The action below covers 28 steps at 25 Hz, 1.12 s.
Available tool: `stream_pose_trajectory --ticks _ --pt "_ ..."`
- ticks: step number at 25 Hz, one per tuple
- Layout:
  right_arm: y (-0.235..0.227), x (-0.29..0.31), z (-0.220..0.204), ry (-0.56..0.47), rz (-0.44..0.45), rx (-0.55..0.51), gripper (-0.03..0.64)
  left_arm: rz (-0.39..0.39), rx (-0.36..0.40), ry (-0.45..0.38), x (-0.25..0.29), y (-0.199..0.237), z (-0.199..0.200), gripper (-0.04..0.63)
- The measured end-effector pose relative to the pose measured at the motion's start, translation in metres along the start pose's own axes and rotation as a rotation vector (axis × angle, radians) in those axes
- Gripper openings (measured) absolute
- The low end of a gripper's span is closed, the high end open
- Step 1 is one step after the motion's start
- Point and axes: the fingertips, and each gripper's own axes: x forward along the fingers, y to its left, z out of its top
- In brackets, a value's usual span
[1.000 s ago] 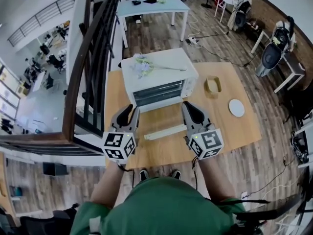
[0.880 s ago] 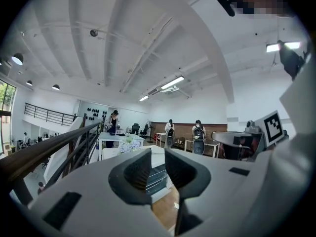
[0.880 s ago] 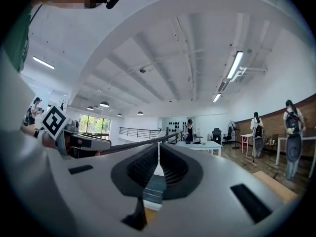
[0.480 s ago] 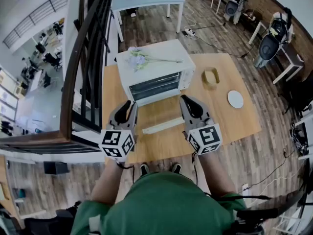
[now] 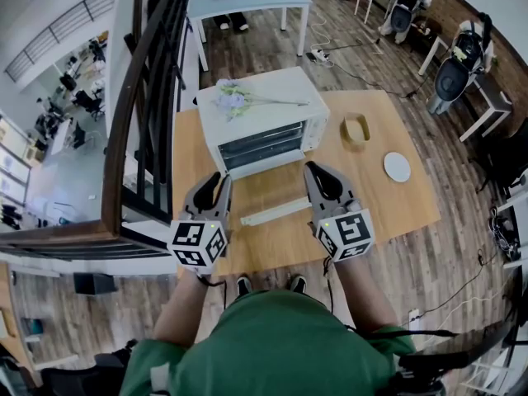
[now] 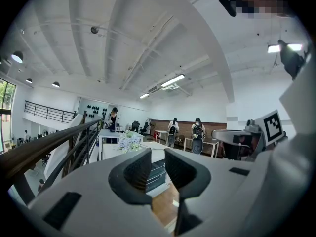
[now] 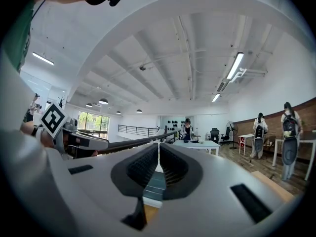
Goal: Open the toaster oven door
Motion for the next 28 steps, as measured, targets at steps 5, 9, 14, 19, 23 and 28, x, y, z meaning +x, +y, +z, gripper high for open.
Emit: stream_pose_trajectory --ticks 5,9,14,19,23,28 --pt "0.003 -0.002 0.0 -0.009 0.003 -0.001 0.029 0.002 -0.004 0.01 0.0 0.002 -0.005 0.095" --pt "0.003 -0.002 -0.001 -0.006 0.003 -0.001 0.029 -0.002 -0.004 0.017 0.0 0.002 -0.007 0.095" --pt "0.007 0.0 -0.001 0.001 0.004 -0.007 0.029 -0.009 -0.005 0.019 0.001 0.005 -0.007 0.095" --pt "0.01 0.003 -0.004 0.011 -0.005 -0.006 0.029 -0.014 -0.011 0.029 0.0 0.012 -0.012 0.095" --pt "0.013 0.003 -0.005 0.017 -0.012 -0.01 0.029 -0.021 -0.013 0.038 0.0 0.016 -0.015 0.095" --pt "0.017 0.007 -0.009 0.02 -0.026 -0.002 0.029 -0.038 -0.007 0.052 -0.001 0.022 -0.019 0.095"
